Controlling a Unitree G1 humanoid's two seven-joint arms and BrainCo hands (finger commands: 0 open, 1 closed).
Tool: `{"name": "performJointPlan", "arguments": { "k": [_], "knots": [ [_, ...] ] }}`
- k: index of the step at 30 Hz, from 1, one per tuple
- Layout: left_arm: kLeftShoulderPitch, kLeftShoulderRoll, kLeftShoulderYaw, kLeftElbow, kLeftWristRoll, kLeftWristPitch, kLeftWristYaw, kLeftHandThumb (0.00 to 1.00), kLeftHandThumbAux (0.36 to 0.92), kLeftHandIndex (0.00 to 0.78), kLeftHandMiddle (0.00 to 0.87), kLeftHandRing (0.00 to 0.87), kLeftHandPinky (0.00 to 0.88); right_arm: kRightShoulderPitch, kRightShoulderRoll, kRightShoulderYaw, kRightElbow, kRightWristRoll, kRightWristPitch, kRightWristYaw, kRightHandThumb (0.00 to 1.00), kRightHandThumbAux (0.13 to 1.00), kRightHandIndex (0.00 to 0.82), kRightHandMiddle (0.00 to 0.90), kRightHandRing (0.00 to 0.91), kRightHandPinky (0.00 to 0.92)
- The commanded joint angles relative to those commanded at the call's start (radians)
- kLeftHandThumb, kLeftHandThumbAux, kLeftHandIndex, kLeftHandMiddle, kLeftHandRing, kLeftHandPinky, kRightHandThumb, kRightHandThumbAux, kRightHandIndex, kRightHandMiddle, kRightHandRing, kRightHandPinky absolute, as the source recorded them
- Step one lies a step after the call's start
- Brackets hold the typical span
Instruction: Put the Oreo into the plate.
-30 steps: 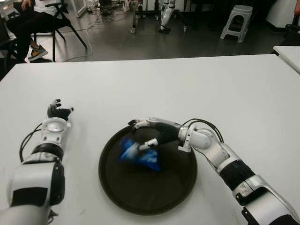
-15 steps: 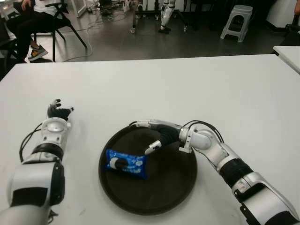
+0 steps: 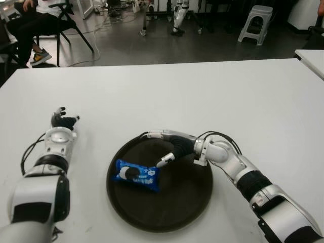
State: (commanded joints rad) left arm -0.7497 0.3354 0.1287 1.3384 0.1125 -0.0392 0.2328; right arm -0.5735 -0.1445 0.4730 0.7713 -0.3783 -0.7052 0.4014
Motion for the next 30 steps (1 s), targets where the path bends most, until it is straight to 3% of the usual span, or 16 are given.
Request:
{"name": "performJointPlan", "arguments": {
  "k": [12, 18, 21, 26, 30],
  "knots": [
    [0.002, -0.001, 0.0, 0.001, 0.0, 0.0, -0.003, 0.27, 0.758, 0.059, 0.108, 0.13, 0.136, -0.002, -0.013, -0.003, -0.006, -0.033, 0.0, -0.036, 0.0, 0.328, 0.0, 0.0, 0.0, 0.0],
    [0.005, -0.004, -0.003, 0.0, 0.003, -0.001, 0.003, 0.285, 0.765, 0.07, 0.116, 0.14, 0.149, -0.015, -0.044, -0.032, -0.013, -0.021, 0.019, -0.04, 0.0, 0.342, 0.0, 0.0, 0.0, 0.0],
    [0.006, -0.005, -0.001, 0.0, 0.001, -0.001, 0.003, 0.278, 0.767, 0.073, 0.117, 0.144, 0.158, -0.072, -0.074, -0.069, 0.065, -0.028, 0.033, -0.09, 0.0, 0.355, 0.0, 0.0, 0.0, 0.0],
    [0.008, -0.006, 0.007, -0.001, -0.008, -0.006, -0.002, 0.273, 0.762, 0.075, 0.116, 0.145, 0.163, -0.128, -0.112, -0.105, 0.227, -0.052, 0.025, -0.217, 0.0, 0.361, 0.0, 0.0, 0.0, 0.0],
    [0.009, -0.006, 0.011, -0.001, -0.01, -0.007, -0.004, 0.274, 0.754, 0.07, 0.119, 0.142, 0.155, -0.153, -0.119, -0.123, 0.312, -0.049, 0.011, -0.277, 0.0, 0.357, 0.0, 0.0, 0.0, 0.0]
  ]
}}
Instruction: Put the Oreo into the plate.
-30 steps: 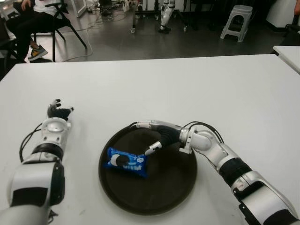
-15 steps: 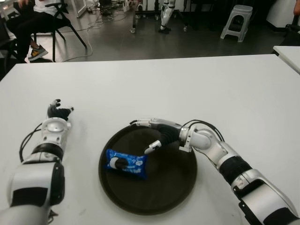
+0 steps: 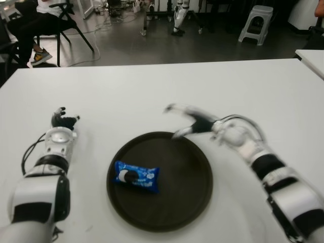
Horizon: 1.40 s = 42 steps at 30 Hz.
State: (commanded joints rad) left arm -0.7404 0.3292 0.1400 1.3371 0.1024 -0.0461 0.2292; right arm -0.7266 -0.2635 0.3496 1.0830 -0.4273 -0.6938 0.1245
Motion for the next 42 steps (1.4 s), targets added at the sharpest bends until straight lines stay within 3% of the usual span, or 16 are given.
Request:
{"name": "performJointPlan", "arguments": {
  "k": [8, 12, 14, 23, 32, 35, 42],
  "knots": [
    [-0.004, 0.001, -0.002, -0.001, 0.004, 0.005, 0.002, 0.282, 0.744, 0.078, 0.117, 0.14, 0.136, -0.063, -0.067, -0.027, 0.098, -0.046, 0.058, -0.226, 0.0, 0.397, 0.0, 0.0, 0.0, 0.0],
    [-0.007, 0.002, -0.005, -0.001, 0.007, 0.011, 0.007, 0.275, 0.746, 0.08, 0.117, 0.142, 0.142, -0.103, -0.088, -0.062, 0.185, -0.027, 0.145, -0.298, 0.0, 0.43, 0.0, 0.0, 0.0, 0.0],
    [-0.006, 0.001, -0.007, -0.001, 0.008, 0.011, 0.008, 0.27, 0.749, 0.08, 0.116, 0.14, 0.138, -0.1, -0.091, -0.102, 0.221, 0.004, 0.192, -0.325, 0.0, 0.453, 0.0, 0.0, 0.0, 0.0],
    [0.0, 0.006, 0.005, -0.004, -0.004, 0.001, -0.007, 0.283, 0.759, 0.083, 0.124, 0.15, 0.155, -0.062, -0.086, -0.239, 0.271, 0.107, 0.329, -0.37, 0.0, 0.609, 0.002, 0.012, 0.013, 0.035],
    [0.004, 0.017, -0.005, -0.004, 0.006, 0.001, -0.017, 0.252, 0.766, 0.065, 0.112, 0.141, 0.146, -0.023, -0.06, -0.301, 0.266, 0.148, 0.401, -0.415, 0.0, 0.633, 0.051, 0.065, 0.061, 0.071],
    [0.008, 0.021, -0.007, -0.004, 0.007, -0.001, -0.019, 0.252, 0.769, 0.061, 0.111, 0.137, 0.146, -0.014, -0.042, -0.31, 0.271, 0.148, 0.434, -0.431, 0.0, 0.645, 0.078, 0.108, 0.117, 0.141],
    [0.015, 0.025, -0.008, -0.004, 0.008, -0.01, -0.02, 0.276, 0.771, 0.068, 0.123, 0.149, 0.166, -0.051, -0.022, -0.355, 0.278, 0.172, 0.519, -0.418, 0.0, 0.723, 0.185, 0.238, 0.277, 0.324]
  ]
}}
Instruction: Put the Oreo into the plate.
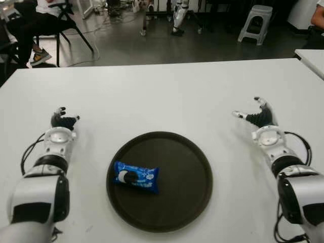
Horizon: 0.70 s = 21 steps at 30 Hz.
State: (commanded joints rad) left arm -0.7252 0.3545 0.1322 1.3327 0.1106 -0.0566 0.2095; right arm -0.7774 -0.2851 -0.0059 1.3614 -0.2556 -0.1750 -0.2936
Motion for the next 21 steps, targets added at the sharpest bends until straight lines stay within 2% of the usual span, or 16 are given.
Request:
{"name": "performJointPlan", "arguments": {
  "k": [2, 4, 11, 14, 17, 21],
  "knots": [
    [0.001, 0.002, -0.001, 0.001, 0.001, 0.0, 0.0, 0.286, 0.773, 0.073, 0.127, 0.153, 0.17, 0.0, 0.004, -0.009, -0.001, 0.006, 0.007, 0.0, 0.031, 0.759, 0.237, 0.289, 0.337, 0.399],
    [0.001, 0.003, -0.001, 0.001, 0.001, -0.001, -0.001, 0.293, 0.772, 0.076, 0.129, 0.156, 0.172, 0.0, 0.004, -0.017, -0.002, 0.009, 0.014, 0.001, 0.051, 0.774, 0.259, 0.311, 0.361, 0.429],
    [0.003, 0.003, 0.008, 0.001, -0.007, -0.01, -0.007, 0.378, 0.766, 0.128, 0.153, 0.182, 0.203, 0.002, 0.0, -0.036, -0.002, 0.015, 0.027, 0.015, 0.187, 0.797, 0.313, 0.349, 0.394, 0.449],
    [0.004, 0.002, 0.014, 0.001, -0.012, -0.013, -0.009, 0.391, 0.763, 0.119, 0.147, 0.173, 0.183, 0.002, 0.001, -0.047, -0.004, 0.021, 0.023, 0.028, 0.514, 0.755, 0.375, 0.399, 0.448, 0.487],
    [0.006, 0.0, 0.02, 0.0, -0.018, -0.016, -0.01, 0.387, 0.76, 0.114, 0.141, 0.164, 0.163, 0.001, 0.005, -0.058, -0.005, 0.026, 0.022, 0.042, 0.622, 0.742, 0.393, 0.404, 0.467, 0.501],
    [0.006, -0.003, 0.026, -0.001, -0.02, -0.02, -0.011, 0.382, 0.755, 0.121, 0.144, 0.163, 0.162, 0.002, 0.006, -0.07, -0.005, 0.036, 0.021, 0.058, 0.662, 0.736, 0.4, 0.393, 0.469, 0.506]
  ]
}}
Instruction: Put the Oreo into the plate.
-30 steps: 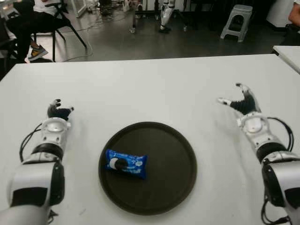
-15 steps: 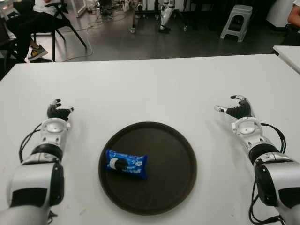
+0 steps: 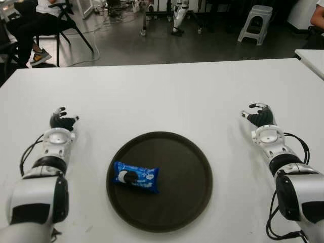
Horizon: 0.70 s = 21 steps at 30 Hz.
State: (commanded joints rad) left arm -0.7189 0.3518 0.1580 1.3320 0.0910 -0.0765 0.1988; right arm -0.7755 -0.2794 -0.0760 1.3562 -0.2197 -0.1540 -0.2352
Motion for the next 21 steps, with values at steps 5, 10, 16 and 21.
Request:
{"name": "performJointPlan", "arguments": {
  "k": [5, 10, 16, 21],
  "knots": [
    [0.002, -0.002, 0.004, -0.001, -0.003, -0.008, -0.004, 0.376, 0.75, 0.137, 0.147, 0.162, 0.146, 0.0, 0.001, -0.01, -0.001, 0.008, 0.0, 0.009, 0.679, 0.732, 0.404, 0.396, 0.487, 0.523],
    [0.004, -0.002, 0.004, 0.0, -0.004, -0.011, -0.01, 0.401, 0.745, 0.185, 0.159, 0.163, 0.129, 0.003, 0.004, -0.012, -0.001, 0.005, -0.004, 0.009, 0.684, 0.731, 0.404, 0.384, 0.47, 0.513],
    [0.005, 0.0, 0.006, 0.001, -0.008, -0.015, -0.019, 0.396, 0.747, 0.161, 0.172, 0.168, 0.147, 0.004, 0.009, -0.023, -0.002, 0.014, -0.009, 0.017, 0.687, 0.729, 0.405, 0.42, 0.516, 0.559],
    [0.005, 0.001, 0.007, 0.0, -0.007, -0.015, -0.018, 0.395, 0.748, 0.149, 0.172, 0.172, 0.154, 0.002, 0.012, -0.028, -0.002, 0.018, -0.006, 0.021, 0.687, 0.728, 0.406, 0.43, 0.53, 0.56]
  ]
}}
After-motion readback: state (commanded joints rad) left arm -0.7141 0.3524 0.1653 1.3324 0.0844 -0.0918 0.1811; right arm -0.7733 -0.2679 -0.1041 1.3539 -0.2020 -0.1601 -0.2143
